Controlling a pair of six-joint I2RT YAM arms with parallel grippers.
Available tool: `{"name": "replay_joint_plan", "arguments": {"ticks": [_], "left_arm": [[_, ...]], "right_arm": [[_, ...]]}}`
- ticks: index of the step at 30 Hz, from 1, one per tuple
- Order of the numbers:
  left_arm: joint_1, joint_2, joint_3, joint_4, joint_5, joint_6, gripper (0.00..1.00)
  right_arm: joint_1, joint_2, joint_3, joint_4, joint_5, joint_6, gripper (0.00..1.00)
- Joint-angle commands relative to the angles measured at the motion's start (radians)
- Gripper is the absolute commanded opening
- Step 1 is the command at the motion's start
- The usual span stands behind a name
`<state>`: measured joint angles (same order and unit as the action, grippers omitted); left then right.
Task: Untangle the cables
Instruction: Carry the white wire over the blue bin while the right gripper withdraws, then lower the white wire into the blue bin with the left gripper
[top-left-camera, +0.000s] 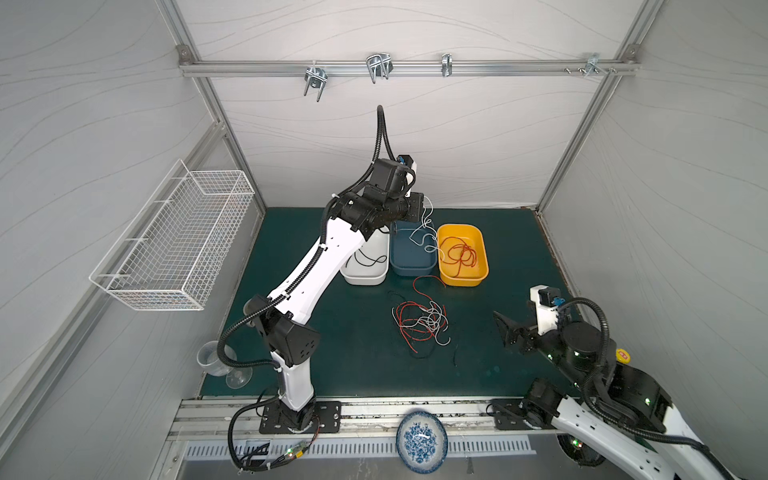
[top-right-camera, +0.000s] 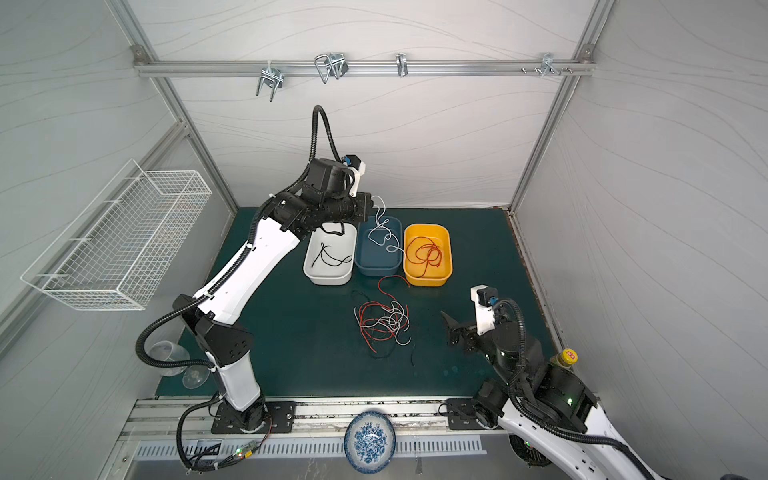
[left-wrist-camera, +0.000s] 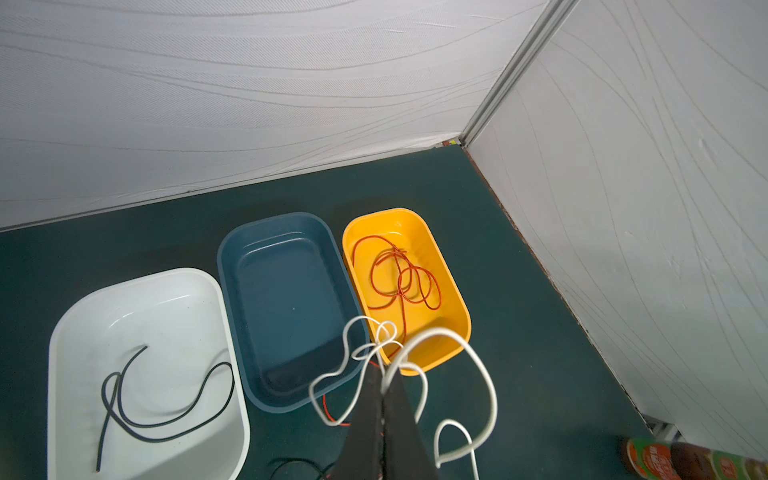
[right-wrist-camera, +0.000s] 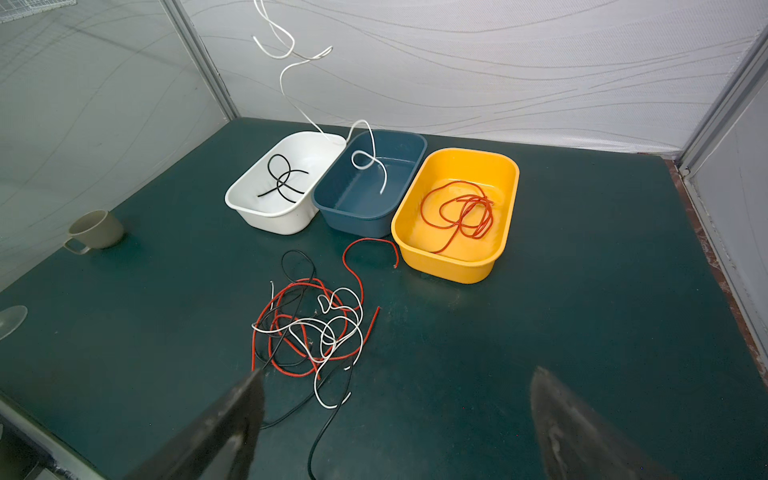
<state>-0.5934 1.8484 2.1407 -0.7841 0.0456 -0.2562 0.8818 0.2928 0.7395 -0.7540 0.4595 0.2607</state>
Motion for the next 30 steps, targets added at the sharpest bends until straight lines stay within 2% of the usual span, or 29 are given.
{"name": "replay_joint_plan", "arguments": {"ticks": [1,11,30], "left_arm": [[0.009,0.057,0.06,0.045,0.021,0.015,0.0],[0.025,0.2,0.05,0.074,0.022,0.014,0.0],[0.034,0.322,-0.019,0.117,-0.006,-0.011,0.0]], "right_arm": [[0.007,-0.005,-0.008,-0.004,0.003,-0.018,0.99],[0.007,0.012,-0.015,0.009,-0.038,-0.021,0.99],[0.008,0.0,-0.025,0.028,-0.076,-0.034,0.99]]}}
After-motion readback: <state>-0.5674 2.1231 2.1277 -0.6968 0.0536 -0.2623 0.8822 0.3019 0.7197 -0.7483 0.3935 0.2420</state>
